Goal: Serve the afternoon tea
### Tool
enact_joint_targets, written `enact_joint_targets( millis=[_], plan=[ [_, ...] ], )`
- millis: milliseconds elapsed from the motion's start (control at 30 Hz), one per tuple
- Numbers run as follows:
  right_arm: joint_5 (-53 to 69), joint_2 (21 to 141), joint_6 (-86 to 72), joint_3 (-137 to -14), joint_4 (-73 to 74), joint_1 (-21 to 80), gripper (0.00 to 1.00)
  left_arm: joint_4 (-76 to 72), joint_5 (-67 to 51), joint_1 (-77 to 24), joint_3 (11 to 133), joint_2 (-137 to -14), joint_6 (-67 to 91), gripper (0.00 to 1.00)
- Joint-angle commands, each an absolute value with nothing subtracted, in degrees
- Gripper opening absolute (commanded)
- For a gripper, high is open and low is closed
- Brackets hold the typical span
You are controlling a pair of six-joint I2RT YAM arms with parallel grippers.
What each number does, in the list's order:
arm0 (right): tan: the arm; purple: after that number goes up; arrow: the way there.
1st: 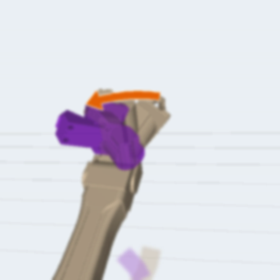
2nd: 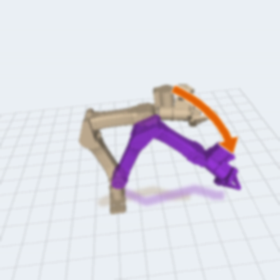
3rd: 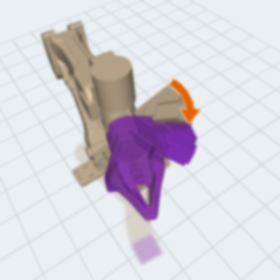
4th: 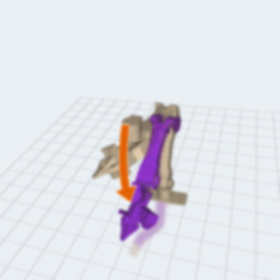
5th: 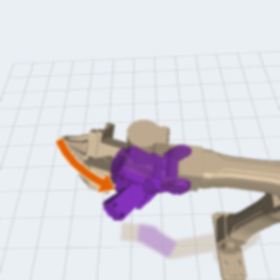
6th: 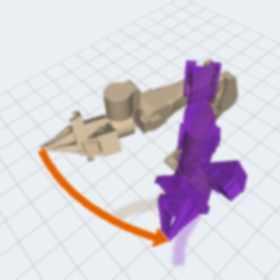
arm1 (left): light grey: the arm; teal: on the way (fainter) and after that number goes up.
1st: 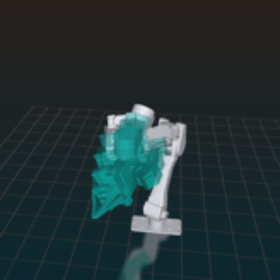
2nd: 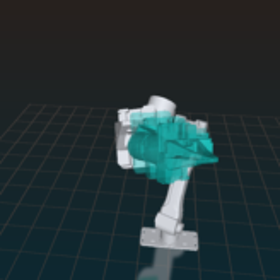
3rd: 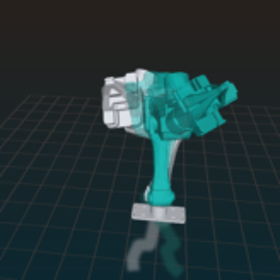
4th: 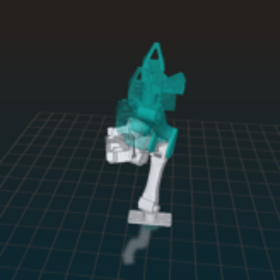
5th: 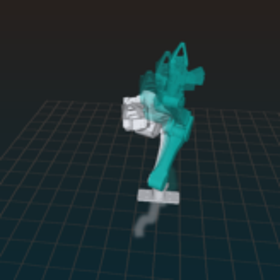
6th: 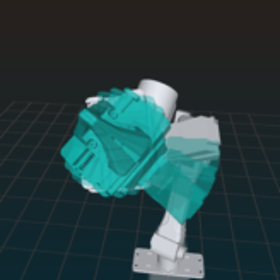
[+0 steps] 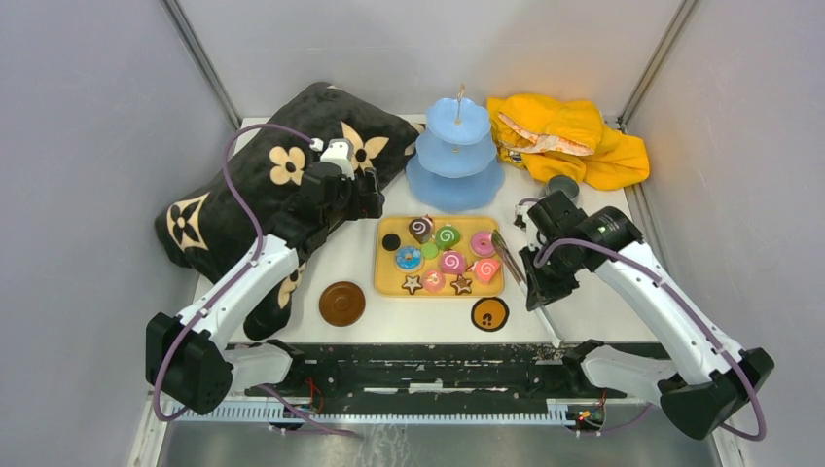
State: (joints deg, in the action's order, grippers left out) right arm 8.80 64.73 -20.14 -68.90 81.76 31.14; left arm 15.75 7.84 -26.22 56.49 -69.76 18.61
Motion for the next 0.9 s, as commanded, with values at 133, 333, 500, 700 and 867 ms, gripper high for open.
enact_joint_targets(
  millis=[133, 333, 500, 700, 867],
  plan=[
    [7.36, 60.98, -22.61, -68.19, 88.64, 31.81, 0.17, 12.87, 6.19, -25.94, 56.36, -70.17, 20.78, 0.99],
    [8.66, 60.73, -24.31, -65.73, 87.51, 32.67, 0.24, 12.28, 5.63, -25.95, 56.36, -70.99, 20.98, 0.99],
    [8.25, 62.65, -26.25, -63.21, 84.44, 35.42, 0.25, 12.28, 4.97, -25.97, 56.27, -71.42, 21.26, 0.99],
    [7.67, 64.05, -27.11, -61.59, 82.27, 38.09, 0.31, 12.18, 4.83, -26.00, 56.05, -71.91, 21.34, 0.99],
    [7.18, 64.37, -28.13, -60.37, 80.50, 39.35, 0.37, 11.85, 4.50, -25.99, 56.16, -72.57, 21.45, 0.99]
  ],
)
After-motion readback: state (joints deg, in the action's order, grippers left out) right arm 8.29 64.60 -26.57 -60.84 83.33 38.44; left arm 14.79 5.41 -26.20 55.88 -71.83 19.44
